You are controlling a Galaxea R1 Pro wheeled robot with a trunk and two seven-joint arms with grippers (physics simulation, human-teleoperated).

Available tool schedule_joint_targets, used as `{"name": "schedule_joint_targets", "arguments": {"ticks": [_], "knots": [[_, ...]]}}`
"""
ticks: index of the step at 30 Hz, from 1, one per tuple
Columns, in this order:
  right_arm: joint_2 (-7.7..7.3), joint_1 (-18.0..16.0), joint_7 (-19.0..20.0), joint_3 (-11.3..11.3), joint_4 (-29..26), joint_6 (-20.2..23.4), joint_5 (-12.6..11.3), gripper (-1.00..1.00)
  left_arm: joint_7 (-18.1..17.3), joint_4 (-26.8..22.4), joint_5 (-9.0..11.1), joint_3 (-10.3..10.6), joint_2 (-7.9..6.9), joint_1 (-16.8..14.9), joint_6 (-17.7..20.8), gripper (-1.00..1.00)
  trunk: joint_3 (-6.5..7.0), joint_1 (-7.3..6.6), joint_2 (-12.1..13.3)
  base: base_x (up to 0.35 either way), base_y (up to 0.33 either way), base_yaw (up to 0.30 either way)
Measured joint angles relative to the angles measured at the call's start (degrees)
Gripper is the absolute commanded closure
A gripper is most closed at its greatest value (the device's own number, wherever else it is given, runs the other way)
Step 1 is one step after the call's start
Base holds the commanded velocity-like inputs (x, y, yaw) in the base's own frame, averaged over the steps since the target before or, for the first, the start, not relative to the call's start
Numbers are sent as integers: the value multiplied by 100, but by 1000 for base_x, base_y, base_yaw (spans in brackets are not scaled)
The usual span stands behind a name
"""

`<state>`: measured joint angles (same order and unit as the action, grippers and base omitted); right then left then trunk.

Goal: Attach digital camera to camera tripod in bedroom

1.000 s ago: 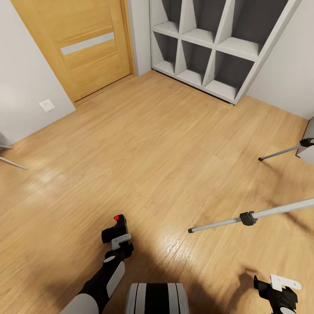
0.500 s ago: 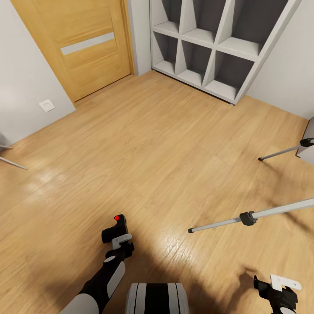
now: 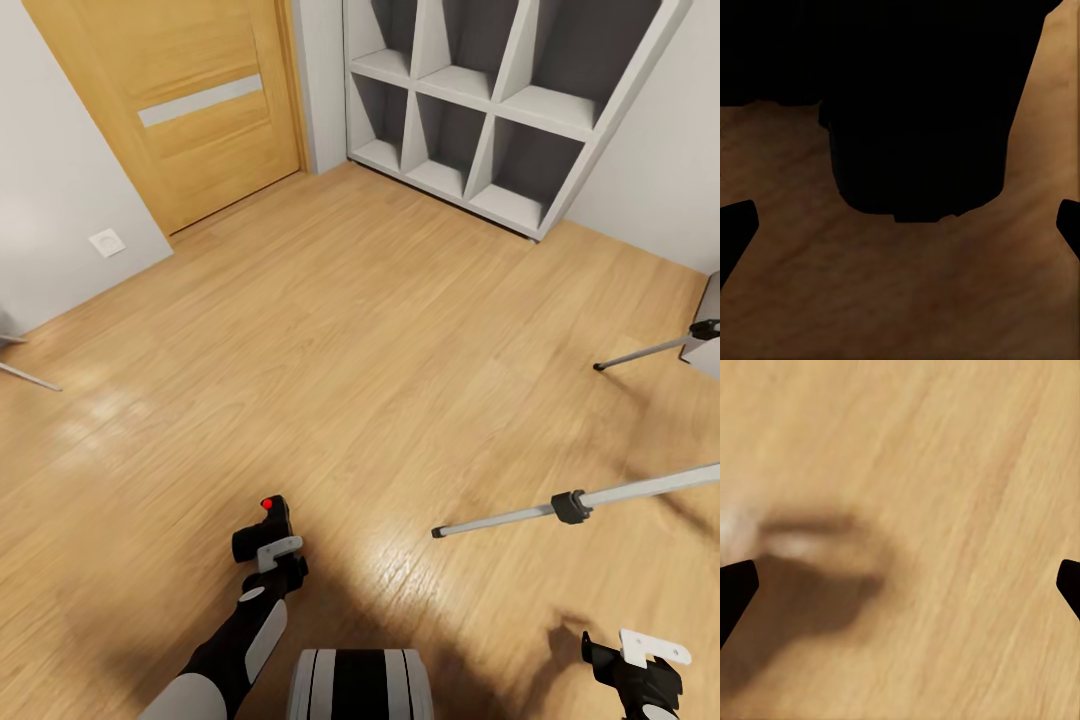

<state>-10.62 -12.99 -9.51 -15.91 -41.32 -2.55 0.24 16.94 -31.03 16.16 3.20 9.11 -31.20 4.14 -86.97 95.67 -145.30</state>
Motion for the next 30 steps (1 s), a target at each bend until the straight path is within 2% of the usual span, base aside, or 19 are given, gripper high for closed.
{"name": "schedule_joint_targets", "arguments": {"ticks": [19,30], "knots": [[-2,0,5,0,0,0,0,-100,0,5,-2,-1,-7,0,-1,-100,0,1,0,8,0,0],[0,0,4,0,1,1,0,-100,0,30,-2,4,-18,0,-1,-100,0,0,0,107,0,0]]}}
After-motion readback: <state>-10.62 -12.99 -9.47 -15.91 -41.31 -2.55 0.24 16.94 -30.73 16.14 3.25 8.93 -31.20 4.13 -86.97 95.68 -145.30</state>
